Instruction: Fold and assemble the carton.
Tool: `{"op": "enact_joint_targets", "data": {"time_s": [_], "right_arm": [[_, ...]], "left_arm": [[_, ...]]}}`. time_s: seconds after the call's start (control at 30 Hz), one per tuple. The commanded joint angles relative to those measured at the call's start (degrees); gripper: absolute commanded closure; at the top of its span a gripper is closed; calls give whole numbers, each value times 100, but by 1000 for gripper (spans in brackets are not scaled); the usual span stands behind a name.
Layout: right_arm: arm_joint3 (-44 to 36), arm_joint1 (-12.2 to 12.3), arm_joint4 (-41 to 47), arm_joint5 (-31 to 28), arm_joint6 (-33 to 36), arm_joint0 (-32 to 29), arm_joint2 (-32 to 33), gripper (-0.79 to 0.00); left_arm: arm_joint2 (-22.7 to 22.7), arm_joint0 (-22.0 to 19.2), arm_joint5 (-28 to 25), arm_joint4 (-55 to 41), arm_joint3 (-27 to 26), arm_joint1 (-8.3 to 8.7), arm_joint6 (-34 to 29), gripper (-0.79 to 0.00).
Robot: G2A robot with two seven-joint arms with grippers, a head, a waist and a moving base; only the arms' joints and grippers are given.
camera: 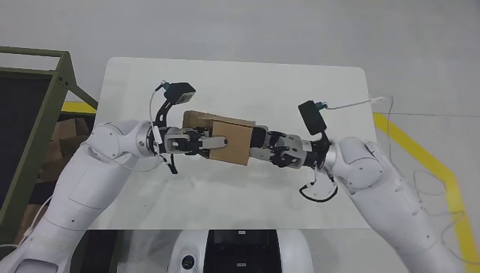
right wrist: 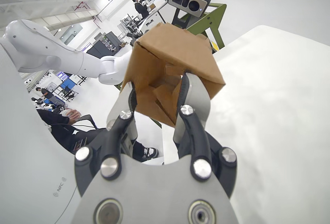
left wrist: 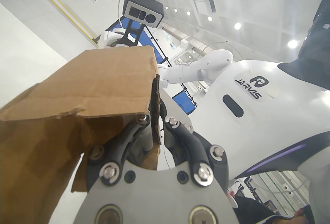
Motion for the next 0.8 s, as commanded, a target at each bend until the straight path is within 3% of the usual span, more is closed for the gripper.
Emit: {"op": "enact_joint_targets", "data": {"time_s": [0.0,0.5,0.63,0.7,0.77], "right_arm": [[-16,20,11,-33,2,-71,69,-323],[-145,133,-90,-169,-224,-509,594,-342],[-262,162,-646,-418,-362,-643,809,-345],[-378,170,-931,-625,-435,-708,870,-403],[-477,181,-1183,-772,-512,-771,956,-699]], "left_arm": [[-2,1,0,-2,-3,2,0,0],[-27,-28,-39,95,76,11,39,0],[-62,-50,-76,593,44,20,77,0],[-63,-80,-107,875,8,17,126,0],[-55,-132,-114,1156,-85,10,195,0]]}}
